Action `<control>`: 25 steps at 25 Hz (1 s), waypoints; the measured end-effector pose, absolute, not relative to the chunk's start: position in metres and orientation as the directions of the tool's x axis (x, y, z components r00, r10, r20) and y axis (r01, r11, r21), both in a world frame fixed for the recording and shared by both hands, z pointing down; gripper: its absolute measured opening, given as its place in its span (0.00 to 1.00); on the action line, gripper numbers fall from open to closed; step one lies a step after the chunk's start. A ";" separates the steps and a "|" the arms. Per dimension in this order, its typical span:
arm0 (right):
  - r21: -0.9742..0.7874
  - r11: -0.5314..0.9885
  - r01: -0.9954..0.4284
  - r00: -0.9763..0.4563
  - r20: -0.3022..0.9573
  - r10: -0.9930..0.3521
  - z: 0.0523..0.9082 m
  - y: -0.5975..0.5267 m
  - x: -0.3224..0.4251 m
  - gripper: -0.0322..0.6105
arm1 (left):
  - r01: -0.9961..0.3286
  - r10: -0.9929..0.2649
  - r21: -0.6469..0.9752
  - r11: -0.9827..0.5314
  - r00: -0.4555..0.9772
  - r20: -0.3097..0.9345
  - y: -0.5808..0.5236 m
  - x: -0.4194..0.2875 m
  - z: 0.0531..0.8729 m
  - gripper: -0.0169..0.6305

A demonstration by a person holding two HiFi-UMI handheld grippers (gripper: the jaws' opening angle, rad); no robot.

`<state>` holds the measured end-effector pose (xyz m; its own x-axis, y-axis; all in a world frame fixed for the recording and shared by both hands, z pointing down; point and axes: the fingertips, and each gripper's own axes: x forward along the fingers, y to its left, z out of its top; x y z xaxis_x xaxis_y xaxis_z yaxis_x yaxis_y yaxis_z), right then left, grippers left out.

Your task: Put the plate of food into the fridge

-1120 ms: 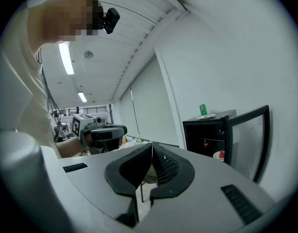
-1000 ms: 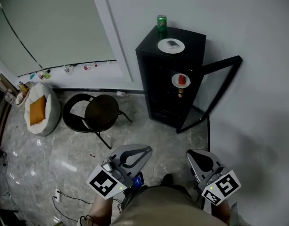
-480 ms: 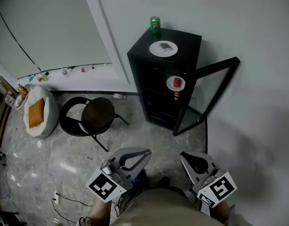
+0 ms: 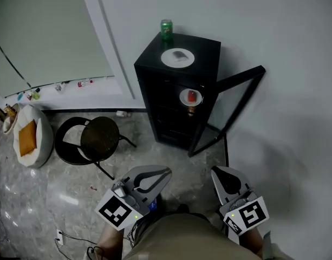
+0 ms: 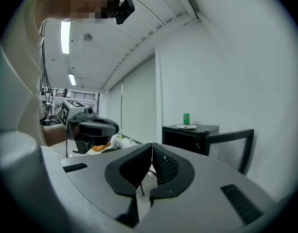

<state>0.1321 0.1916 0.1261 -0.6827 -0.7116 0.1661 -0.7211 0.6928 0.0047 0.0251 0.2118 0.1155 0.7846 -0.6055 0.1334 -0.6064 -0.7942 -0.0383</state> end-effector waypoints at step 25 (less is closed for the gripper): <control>0.066 0.621 -0.781 -0.586 0.263 -0.766 0.118 0.131 0.018 0.08 | -0.540 -0.540 -0.003 -0.841 0.840 0.061 0.145 -0.101 0.116 0.05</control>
